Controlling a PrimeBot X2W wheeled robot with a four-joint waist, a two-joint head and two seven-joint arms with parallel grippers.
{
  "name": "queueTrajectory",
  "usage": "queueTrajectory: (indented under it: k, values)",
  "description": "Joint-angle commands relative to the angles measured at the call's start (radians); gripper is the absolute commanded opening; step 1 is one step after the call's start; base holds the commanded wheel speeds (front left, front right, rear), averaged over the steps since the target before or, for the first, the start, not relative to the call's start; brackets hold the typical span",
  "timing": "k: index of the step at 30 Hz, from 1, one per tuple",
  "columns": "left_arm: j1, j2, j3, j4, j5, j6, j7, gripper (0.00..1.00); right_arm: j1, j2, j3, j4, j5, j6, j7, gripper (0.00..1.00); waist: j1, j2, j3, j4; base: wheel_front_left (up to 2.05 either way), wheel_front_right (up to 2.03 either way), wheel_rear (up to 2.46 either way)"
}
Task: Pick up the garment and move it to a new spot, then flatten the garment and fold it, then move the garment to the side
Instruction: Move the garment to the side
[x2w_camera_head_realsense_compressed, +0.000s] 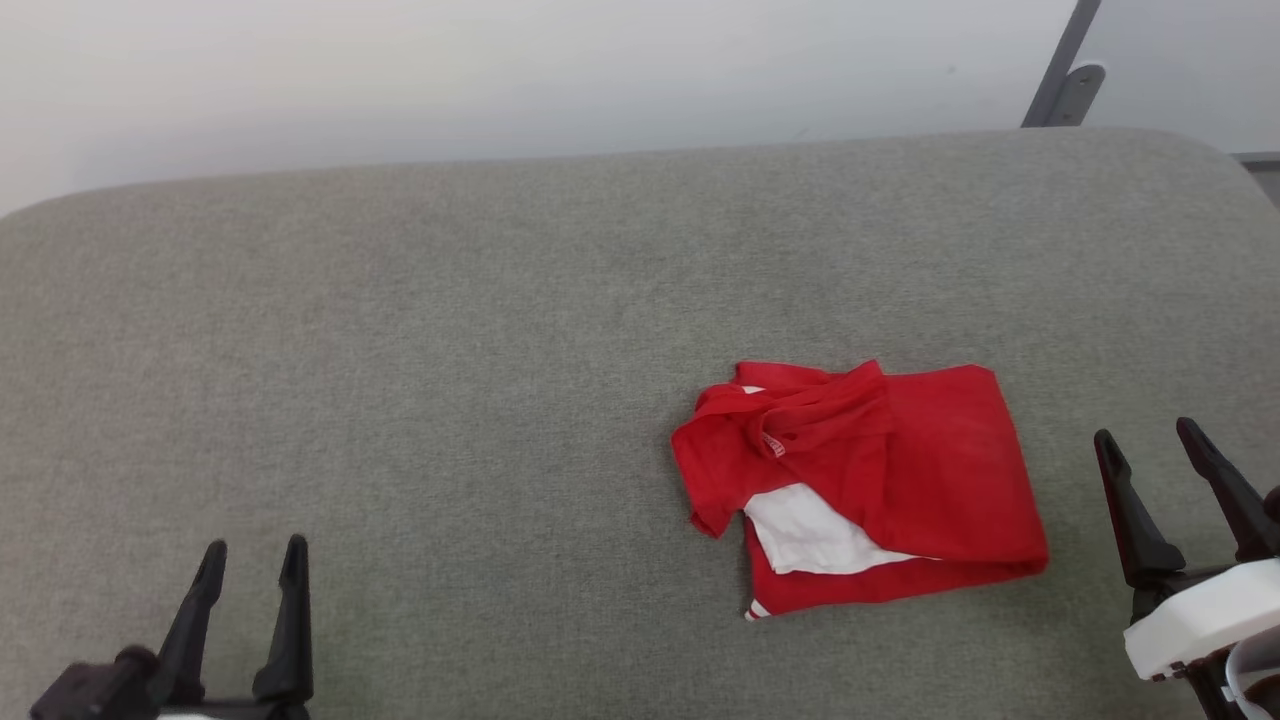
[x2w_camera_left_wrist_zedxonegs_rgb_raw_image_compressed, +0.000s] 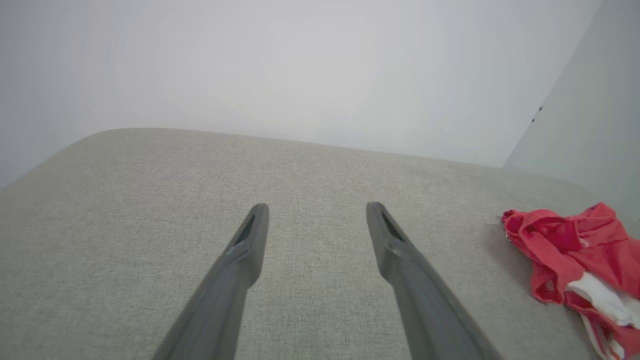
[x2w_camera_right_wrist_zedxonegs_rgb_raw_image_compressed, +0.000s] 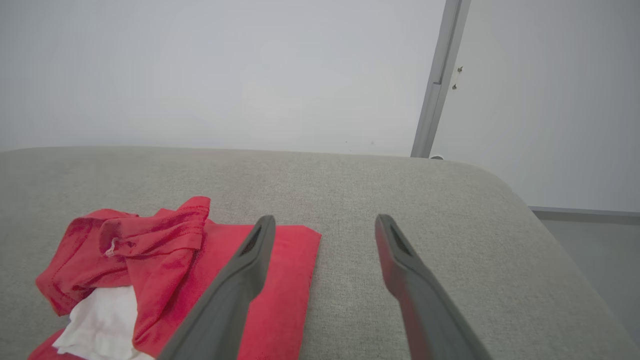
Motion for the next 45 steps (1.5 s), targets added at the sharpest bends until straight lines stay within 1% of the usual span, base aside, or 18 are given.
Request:
queueTrajectory:
  k: [1, 3, 6, 11, 14, 18, 21, 24, 27, 28, 29, 30, 34, 36, 39, 42, 44, 45]
  values:
    - [-0.018, 0.006, -0.003, -0.002, 0.003, 0.001, -0.005, 1.00, 0.001, 0.003, -0.001, -0.003, -0.011, -0.001, 0.005, 1.00, 0.0000, -0.0001, 0.005, 0.005, 0.00, 0.00, 0.00]
    - [-0.033, 0.010, -0.015, 0.000, 0.001, 0.001, -0.005, 1.00, -0.007, 0.005, -0.007, -0.005, -0.006, -0.001, 0.031, 1.00, 0.0000, -0.0001, 0.013, 0.014, 0.00, 0.00, 0.00]
    - [-0.069, 0.014, -0.034, 0.005, -0.003, 0.001, -0.005, 1.00, -0.032, -0.010, -0.002, 0.004, -0.002, -0.001, 0.113, 1.00, 0.0000, -0.0001, 0.038, 0.031, 0.00, 0.00, 0.00]
    - [-0.141, 0.018, -0.086, 0.014, -0.013, 0.001, -0.005, 1.00, -0.104, -0.068, 0.032, 0.031, 0.028, -0.001, 0.326, 1.00, 0.0000, -0.0001, 0.106, 0.057, 0.00, 0.00, 0.00]
    - [-0.191, 0.024, -0.134, 0.035, -0.022, 0.001, -0.005, 1.00, -0.161, -0.088, 0.028, 0.039, 0.063, -0.001, 0.440, 1.00, 0.0000, -0.0001, 0.146, 0.080, 0.00, 0.00, 0.00]
    - [-0.255, 0.019, -0.173, 0.060, -0.039, 0.001, -0.005, 1.00, -0.188, -0.125, 0.056, 0.044, 0.110, -0.001, 0.634, 1.00, 0.0000, -0.0001, 0.194, 0.109, 0.00, 0.00, 0.00]
    - [-0.284, 0.016, -0.199, 0.078, -0.052, 0.001, -0.005, 1.00, -0.172, -0.138, 0.069, 0.024, 0.138, -0.001, 0.751, 1.00, 0.0000, -0.0001, 0.222, 0.123, 0.00, 0.00, 0.00]
    - [-0.309, 0.012, -0.211, 0.086, -0.054, 0.001, -0.005, 1.00, -0.151, -0.133, 0.069, 0.006, 0.152, -0.001, 0.822, 1.00, 0.0000, -0.0001, 0.244, 0.130, 0.00, 0.00, 0.00]
    - [-0.322, 0.014, -0.218, 0.092, -0.059, 0.001, -0.005, 1.00, -0.146, -0.114, 0.069, -0.006, 0.151, -0.001, 0.847, 1.00, 0.0000, -0.0001, 0.264, 0.129, 0.00, 0.00, 0.00]
    - [-0.329, 0.015, -0.222, 0.093, -0.058, 0.001, -0.005, 1.00, -0.147, -0.106, 0.070, -0.003, 0.151, -0.001, 0.853, 0.60, 0.0000, -0.0001, 0.268, 0.127, 0.00, 0.00, 0.00]
    - [-0.336, 0.017, -0.227, 0.095, -0.058, 0.001, -0.005, 1.00, -0.150, -0.098, 0.071, -0.001, 0.144, -0.001, 0.853, 0.17, 0.0000, -0.0001, 0.271, 0.125, 0.00, 0.00, 0.00]
    - [-0.344, 0.022, -0.231, 0.096, -0.058, 0.001, -0.005, 1.00, -0.153, -0.085, 0.065, 0.005, 0.142, -0.001, 0.846, 0.00, 0.0000, -0.0001, 0.274, 0.121, 0.00, 0.00, 0.00]
    - [-0.365, 0.040, -0.237, 0.089, -0.055, 0.001, -0.005, 1.00, -0.166, -0.057, 0.056, 0.006, 0.139, -0.001, 0.820, 0.00, 0.0000, -0.0001, 0.281, 0.092, 0.00, 0.00, 0.00]
    - [-0.374, 0.048, -0.242, 0.084, -0.048, 0.001, -0.005, 1.00, -0.178, -0.051, 0.028, 0.004, 0.132, -0.002, 0.790, 0.00, 0.0000, -0.0001, 0.285, 0.069, 0.00, 0.00, 0.00]
    - [-0.392, 0.068, -0.256, 0.073, -0.030, 0.001, -0.005, 1.00, -0.192, -0.058, -0.043, 0.001, 0.119, -0.004, 0.738, 0.00, 0.0000, -0.0001, 0.295, 0.030, 0.00, 0.00, 0.00]
    - [-0.412, 0.091, -0.265, 0.058, -0.028, 0.001, -0.005, 1.00, -0.199, -0.049, -0.116, -0.015, 0.107, -0.003, 0.690, 0.00, 0.0000, -0.0001, 0.314, -0.014, 0.00, 0.00, 0.00]
    - [-0.428, 0.107, -0.270, 0.045, -0.027, 0.001, -0.005, 1.00, -0.209, -0.055, -0.181, -0.015, 0.088, -0.003, 0.663, 0.00, 0.0000, -0.0001, 0.334, -0.045, 0.00, 0.00, 0.00]
    - [-0.428, 0.107, -0.270, 0.045, -0.027, 0.001, -0.005, 1.00, -0.209, -0.055, -0.181, -0.015, 0.088, -0.003, 0.663, 0.00, 0.0000, -0.0001, 0.334, -0.045, 0.00, 0.00, 0.00]
